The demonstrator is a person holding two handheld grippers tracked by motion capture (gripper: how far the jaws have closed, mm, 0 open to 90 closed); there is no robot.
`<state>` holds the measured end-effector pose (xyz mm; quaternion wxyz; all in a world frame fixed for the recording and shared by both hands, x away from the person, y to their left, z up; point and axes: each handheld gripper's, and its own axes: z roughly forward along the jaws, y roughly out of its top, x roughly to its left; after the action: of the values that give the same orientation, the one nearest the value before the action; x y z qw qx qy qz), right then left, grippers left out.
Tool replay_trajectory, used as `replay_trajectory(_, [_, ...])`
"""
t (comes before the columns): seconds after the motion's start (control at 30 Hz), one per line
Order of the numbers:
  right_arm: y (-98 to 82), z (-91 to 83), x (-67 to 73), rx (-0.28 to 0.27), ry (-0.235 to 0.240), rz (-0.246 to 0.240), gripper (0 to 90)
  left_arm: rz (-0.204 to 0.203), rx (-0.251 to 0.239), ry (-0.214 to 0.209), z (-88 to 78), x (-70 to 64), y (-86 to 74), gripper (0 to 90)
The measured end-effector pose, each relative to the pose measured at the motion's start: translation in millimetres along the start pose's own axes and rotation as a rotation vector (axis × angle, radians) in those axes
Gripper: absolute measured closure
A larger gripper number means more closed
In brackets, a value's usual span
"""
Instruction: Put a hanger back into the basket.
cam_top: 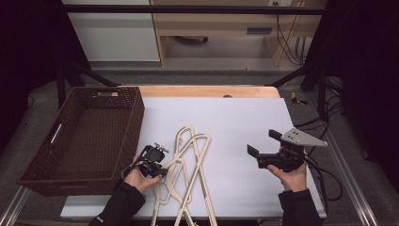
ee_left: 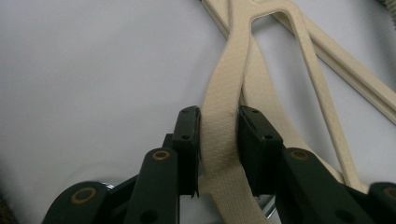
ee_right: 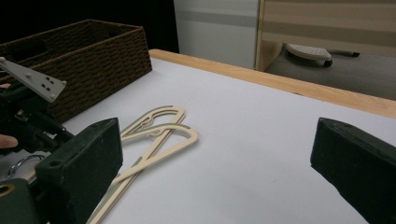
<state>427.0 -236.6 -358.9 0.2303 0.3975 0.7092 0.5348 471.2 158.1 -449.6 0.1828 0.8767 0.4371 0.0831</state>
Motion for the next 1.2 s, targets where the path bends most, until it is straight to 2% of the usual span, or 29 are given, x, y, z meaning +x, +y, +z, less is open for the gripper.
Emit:
replay_trajectory(0.17, [0.0, 0.0, 0.1, 0.0, 0.0, 0.001, 2.6, -0.006, 0.004, 0.006, 0.2, 0.0, 0.3, 70.7])
replay_trajectory(0.47, [-0.3, 1.0, 0.6, 0.0, 0.002, 0.0, 2.6, 0.0, 0.022, 0.043, 0.1, -4.8, 2.4, 72.3])
replay_trajectory(0.73, [0.0, -0.8, -0.5, 0.001, 0.001, -0.005, 2.6, -0.009, 0.001, 0.03, -7.0, -7.0, 1.8, 72.4])
replay_trajectory(1.03, [0.1, -1.3, -0.7, 0.002, 0.001, -0.006, 2.6, -0.017, -0.102, -0.006, -34.0, -5.9, 0.9, 72.5])
replay_trajectory(1.2, [0.2, -1.4, -0.9, 0.0, 0.001, -0.007, 2.6, 0.004, -0.172, -0.007, -56.1, -12.2, 0.9, 72.5])
